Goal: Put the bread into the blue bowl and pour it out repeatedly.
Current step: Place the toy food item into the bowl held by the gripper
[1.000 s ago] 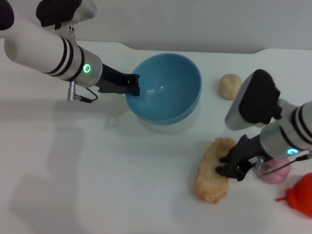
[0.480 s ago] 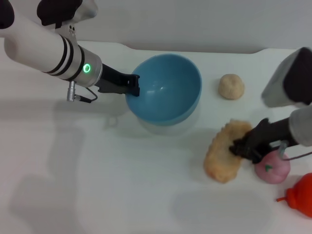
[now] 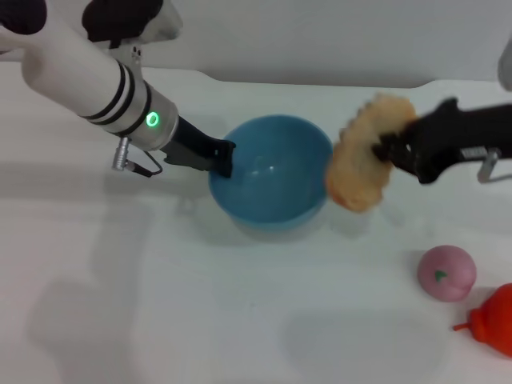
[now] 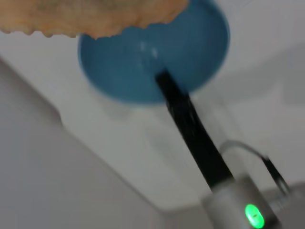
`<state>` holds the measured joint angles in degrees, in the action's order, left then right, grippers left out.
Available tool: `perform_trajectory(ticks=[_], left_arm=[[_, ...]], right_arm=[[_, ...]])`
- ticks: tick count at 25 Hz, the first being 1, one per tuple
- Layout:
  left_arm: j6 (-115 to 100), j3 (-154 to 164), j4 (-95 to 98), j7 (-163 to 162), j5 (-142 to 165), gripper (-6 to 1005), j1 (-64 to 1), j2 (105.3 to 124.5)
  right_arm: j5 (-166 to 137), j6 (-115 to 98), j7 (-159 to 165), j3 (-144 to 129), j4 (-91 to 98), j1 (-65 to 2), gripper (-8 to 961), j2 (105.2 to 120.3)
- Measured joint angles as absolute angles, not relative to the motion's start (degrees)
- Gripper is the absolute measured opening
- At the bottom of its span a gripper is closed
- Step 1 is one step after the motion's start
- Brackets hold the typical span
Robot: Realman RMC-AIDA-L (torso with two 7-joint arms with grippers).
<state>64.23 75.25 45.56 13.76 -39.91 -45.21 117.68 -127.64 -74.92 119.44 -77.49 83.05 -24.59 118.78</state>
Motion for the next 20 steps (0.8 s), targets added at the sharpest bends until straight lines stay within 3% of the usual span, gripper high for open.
perform_trajectory(ticks=[20], left_arm=[[67.9, 79.5, 46.1, 14.0, -43.5, -2, -47.7, 118.29]], right_arm=[[-126.5, -59.4, 104.4, -93.5, 78.2, -27.0, 77, 118.95]])
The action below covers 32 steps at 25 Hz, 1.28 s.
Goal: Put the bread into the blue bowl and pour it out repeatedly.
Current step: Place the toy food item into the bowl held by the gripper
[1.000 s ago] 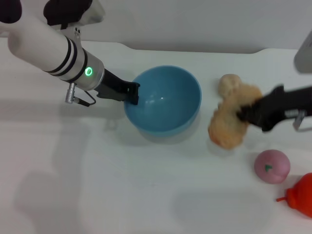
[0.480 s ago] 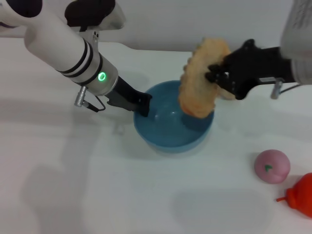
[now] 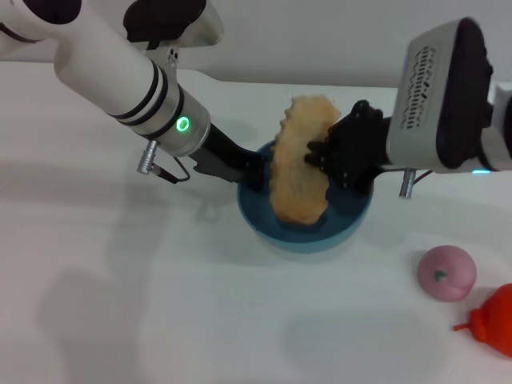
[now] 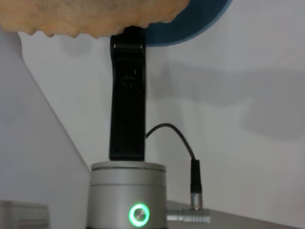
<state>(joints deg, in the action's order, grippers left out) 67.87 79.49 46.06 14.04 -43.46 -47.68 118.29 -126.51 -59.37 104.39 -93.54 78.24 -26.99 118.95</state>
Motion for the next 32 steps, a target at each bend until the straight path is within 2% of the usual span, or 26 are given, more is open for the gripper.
perform_trajectory(ticks=[11, 16, 27, 32], left_arm=[[66.8, 79.8, 45.9, 13.8, -43.2, -2, -47.9, 118.14], [66.1, 79.8, 45.8, 13.8, -43.1, -2, -47.9, 118.05], [49.8, 90.7, 46.0, 14.0, -43.2, -2, -48.2, 118.32], [37.3, 98.9, 45.8, 14.2, -43.0, -2, -48.7, 118.44]], right_arm=[[-127.4, -57.8, 109.4, -91.6, 80.9, -24.9, 106, 119.03], [-127.0, -55.6, 109.9, -89.9, 82.0, -22.9, 346, 119.39], [-100.2, -42.4, 112.8, -76.6, 78.9, -12.0, 559, 119.2], [-89.6, -42.4, 110.4, -71.1, 74.4, -7.0, 584, 119.19]])
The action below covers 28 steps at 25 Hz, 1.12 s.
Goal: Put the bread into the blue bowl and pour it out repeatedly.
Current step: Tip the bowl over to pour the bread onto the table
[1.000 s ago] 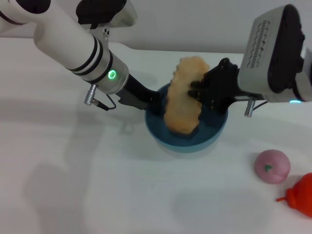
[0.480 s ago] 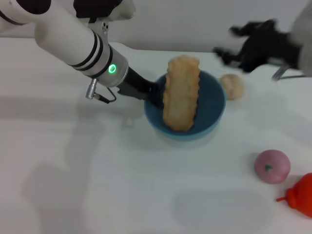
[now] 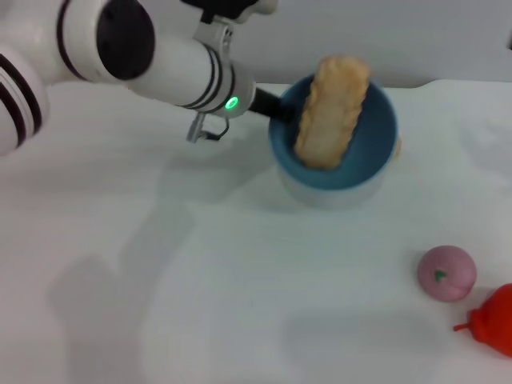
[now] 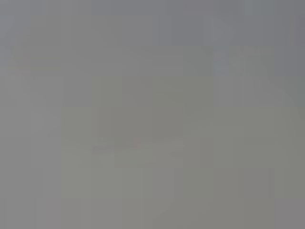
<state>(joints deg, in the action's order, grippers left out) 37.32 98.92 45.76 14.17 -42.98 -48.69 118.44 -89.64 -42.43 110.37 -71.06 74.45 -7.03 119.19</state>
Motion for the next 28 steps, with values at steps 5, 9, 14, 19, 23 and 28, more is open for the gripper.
perform_trajectory(ticks=[5, 9, 14, 19, 23, 28], left_arm=[[24.9, 104.0, 45.5, 14.3, -42.8, -1, -46.8, 118.46], [16.6, 108.0, 45.5, 14.4, -40.9, -1, -44.4, 118.4], [8.7, 113.5, 43.6, 14.4, -37.5, -1, -43.5, 118.52], [1.1, 118.1, 41.0, 14.5, -34.9, -1, -43.1, 118.78], [-2.9, 118.8, 38.0, 14.5, -34.8, -1, -43.4, 119.01], [-9.5, 120.5, 35.6, 14.5, -35.0, -1, -42.4, 119.02]], right_arm=[[-76.8, -45.7, 106.5, -67.5, 69.3, -2.7, 578, 119.22], [-66.4, -53.8, 101.6, -62.7, 62.7, -1.0, 573, 119.13], [-58.0, -62.9, 91.9, -61.1, 56.8, 0.5, 568, 118.91], [-57.9, -65.8, 89.5, -61.4, 54.4, 0.3, 562, 118.92], [-57.7, -67.4, 89.5, -61.3, 53.1, 0.0, 557, 118.92], [-57.8, -68.4, 89.4, -61.7, 52.4, 0.0, 551, 118.9]])
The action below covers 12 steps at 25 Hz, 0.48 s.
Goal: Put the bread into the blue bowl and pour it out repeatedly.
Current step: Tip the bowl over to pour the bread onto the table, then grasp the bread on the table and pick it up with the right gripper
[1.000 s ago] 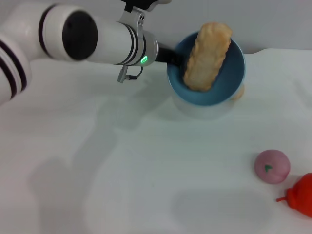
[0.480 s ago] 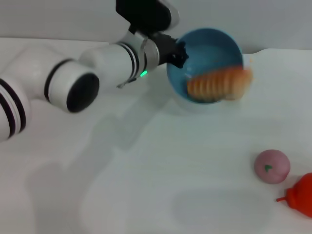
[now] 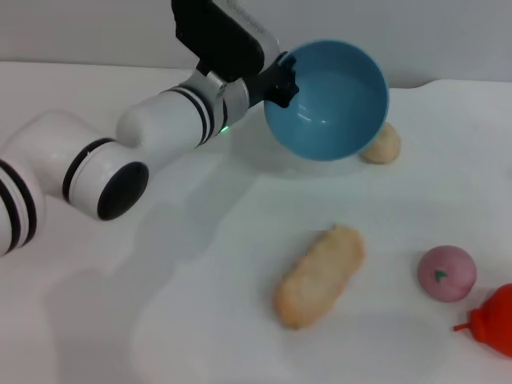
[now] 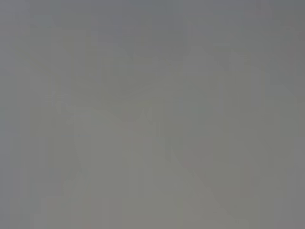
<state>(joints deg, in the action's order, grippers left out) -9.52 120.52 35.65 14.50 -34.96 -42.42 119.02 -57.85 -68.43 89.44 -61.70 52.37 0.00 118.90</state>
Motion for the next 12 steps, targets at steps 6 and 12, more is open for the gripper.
perform_trajectory(ticks=[6, 12], left_arm=[[-10.8, 120.7, 35.0, 14.1, -35.2, -1, -42.2, 119.0], [-2.0, 116.4, 36.8, 11.4, -35.4, -1, -43.1, 118.65]], right_arm=[[-59.5, -69.8, 88.4, -62.1, 52.1, -0.8, 544, 118.83], [-67.9, -70.5, 87.5, -63.0, 52.8, -4.4, 537, 118.62]])
